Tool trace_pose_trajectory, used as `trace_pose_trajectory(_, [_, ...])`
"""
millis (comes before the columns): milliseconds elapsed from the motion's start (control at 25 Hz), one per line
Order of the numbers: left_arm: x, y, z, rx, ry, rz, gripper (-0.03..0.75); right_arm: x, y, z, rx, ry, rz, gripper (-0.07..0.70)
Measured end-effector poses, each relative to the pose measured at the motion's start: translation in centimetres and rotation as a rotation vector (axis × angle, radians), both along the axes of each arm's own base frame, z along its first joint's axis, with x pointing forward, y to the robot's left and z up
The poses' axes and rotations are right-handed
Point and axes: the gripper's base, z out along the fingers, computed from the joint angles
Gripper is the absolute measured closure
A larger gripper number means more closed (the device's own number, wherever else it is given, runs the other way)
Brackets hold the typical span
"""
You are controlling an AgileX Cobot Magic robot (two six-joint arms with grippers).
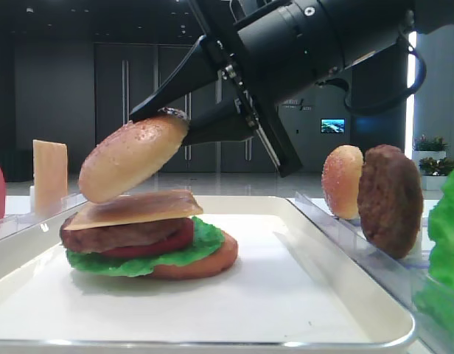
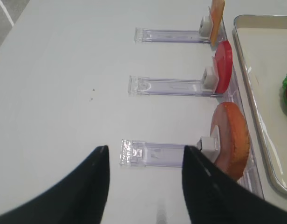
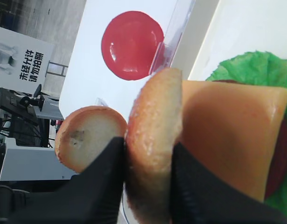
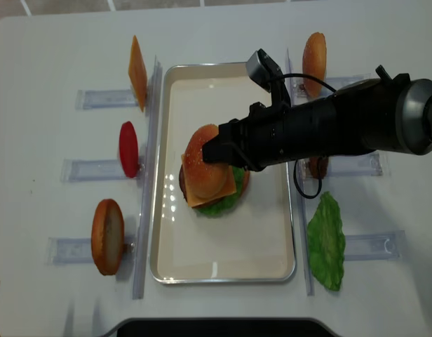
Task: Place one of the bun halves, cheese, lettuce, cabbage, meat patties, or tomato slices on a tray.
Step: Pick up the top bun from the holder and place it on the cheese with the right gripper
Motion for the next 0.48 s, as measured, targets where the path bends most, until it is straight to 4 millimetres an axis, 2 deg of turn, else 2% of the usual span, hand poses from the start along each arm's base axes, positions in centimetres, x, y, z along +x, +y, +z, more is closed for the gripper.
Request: trace_pose_trajectory(480, [0.00,0.00,0.00,0.000,0.000,0.000,0.326,-0.53,0.83,-0.26,-0.039,-0.012,-0.002,0.437])
